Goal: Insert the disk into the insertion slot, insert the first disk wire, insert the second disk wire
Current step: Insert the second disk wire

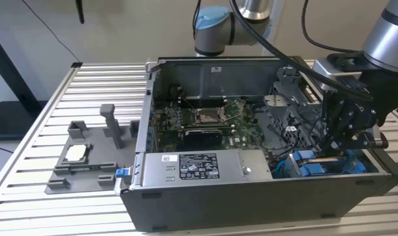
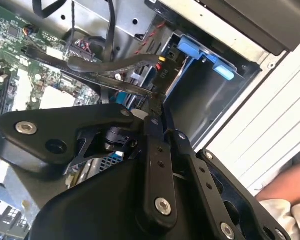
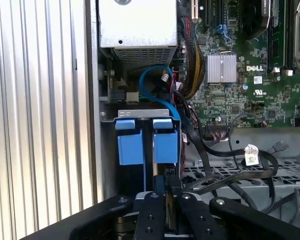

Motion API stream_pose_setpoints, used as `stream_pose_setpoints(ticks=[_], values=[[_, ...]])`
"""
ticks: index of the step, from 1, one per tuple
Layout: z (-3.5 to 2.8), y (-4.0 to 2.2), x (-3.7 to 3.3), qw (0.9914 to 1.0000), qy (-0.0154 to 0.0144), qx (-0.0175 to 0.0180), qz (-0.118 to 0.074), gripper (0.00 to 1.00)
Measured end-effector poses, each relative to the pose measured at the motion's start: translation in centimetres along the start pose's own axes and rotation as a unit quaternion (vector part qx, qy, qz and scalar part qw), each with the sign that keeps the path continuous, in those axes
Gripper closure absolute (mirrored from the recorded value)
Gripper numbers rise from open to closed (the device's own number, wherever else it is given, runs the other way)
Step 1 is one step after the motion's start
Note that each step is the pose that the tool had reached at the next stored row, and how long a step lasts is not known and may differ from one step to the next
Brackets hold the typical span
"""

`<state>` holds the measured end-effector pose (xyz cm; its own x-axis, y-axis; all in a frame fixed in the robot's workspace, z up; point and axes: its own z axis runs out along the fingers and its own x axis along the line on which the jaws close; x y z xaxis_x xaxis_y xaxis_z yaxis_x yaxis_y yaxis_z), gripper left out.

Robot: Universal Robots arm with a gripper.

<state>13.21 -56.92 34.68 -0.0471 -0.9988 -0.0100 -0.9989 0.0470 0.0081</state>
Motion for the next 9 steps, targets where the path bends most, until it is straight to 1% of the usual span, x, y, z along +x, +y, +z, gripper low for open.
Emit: stream_pose_setpoints(ticks=[4, 7, 9], values=[[0.0, 0.04, -0.73, 0.99999, 0.0037, 0.0008, 0.0, 0.84], [0.02, 0.04, -0.82, 0.99998, 0.0064, 0.001, 0.0, 0.84], [0.03, 0.04, -0.82, 0.99997, 0.0075, 0.0012, 0.0, 0.84]])
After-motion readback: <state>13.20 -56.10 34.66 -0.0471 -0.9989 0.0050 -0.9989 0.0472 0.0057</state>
